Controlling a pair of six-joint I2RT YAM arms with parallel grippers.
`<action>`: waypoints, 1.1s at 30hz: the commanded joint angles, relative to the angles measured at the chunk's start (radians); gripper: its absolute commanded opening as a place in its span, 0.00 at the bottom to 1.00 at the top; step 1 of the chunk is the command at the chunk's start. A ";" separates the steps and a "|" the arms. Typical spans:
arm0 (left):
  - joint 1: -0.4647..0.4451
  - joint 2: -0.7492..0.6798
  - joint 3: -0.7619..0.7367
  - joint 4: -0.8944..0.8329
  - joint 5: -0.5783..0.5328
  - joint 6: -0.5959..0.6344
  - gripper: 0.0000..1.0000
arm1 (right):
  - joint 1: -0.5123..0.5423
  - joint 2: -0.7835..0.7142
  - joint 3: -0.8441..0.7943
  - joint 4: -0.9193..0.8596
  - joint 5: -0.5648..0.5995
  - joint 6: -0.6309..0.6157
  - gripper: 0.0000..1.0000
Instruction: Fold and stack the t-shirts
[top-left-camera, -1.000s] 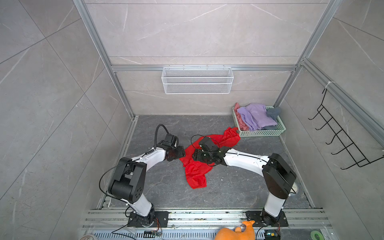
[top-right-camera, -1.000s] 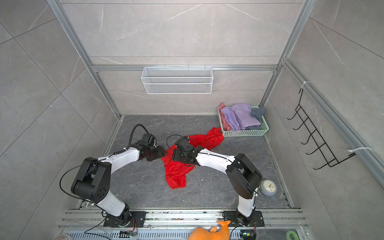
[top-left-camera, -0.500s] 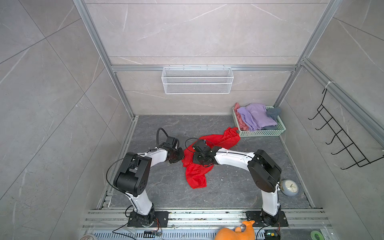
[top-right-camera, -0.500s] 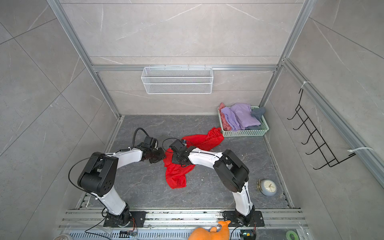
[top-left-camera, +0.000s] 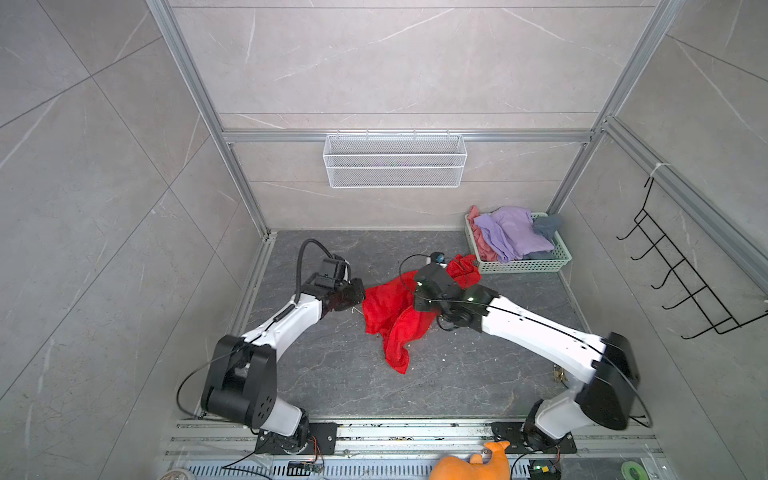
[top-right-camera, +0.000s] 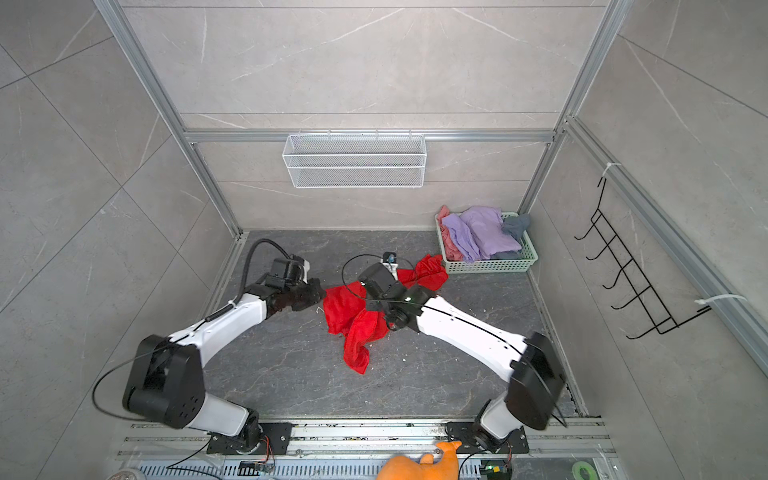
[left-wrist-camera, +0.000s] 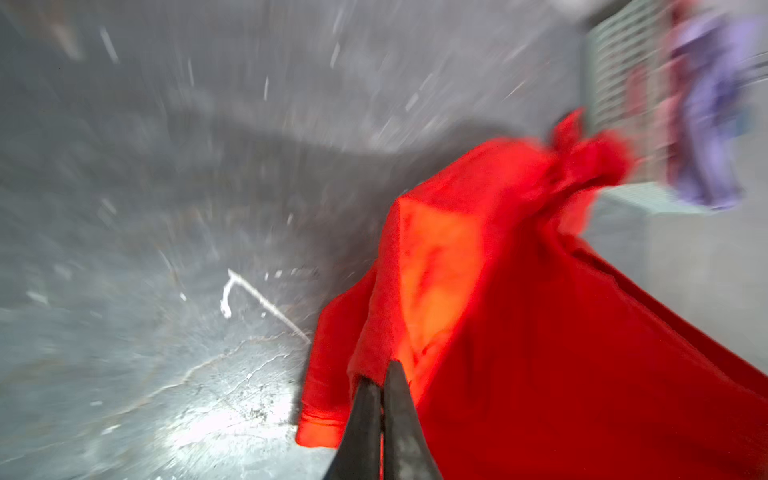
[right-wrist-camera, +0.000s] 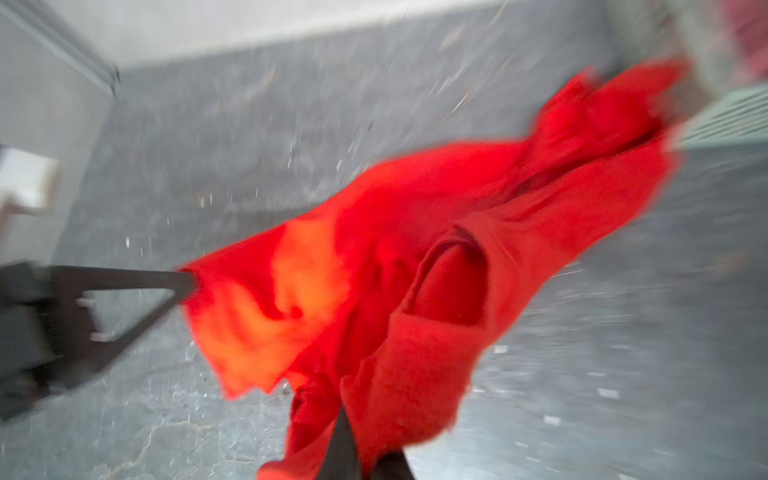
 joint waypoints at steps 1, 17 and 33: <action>0.046 -0.146 0.105 -0.134 -0.077 0.108 0.00 | -0.009 -0.124 -0.071 -0.233 0.222 -0.013 0.00; 0.069 -0.408 0.335 -0.231 -0.447 0.353 0.00 | -0.013 -0.335 0.107 -0.220 0.559 -0.294 0.00; 0.069 -0.537 0.408 -0.251 -0.424 0.377 0.00 | -0.015 -0.395 0.242 -0.090 0.397 -0.424 0.00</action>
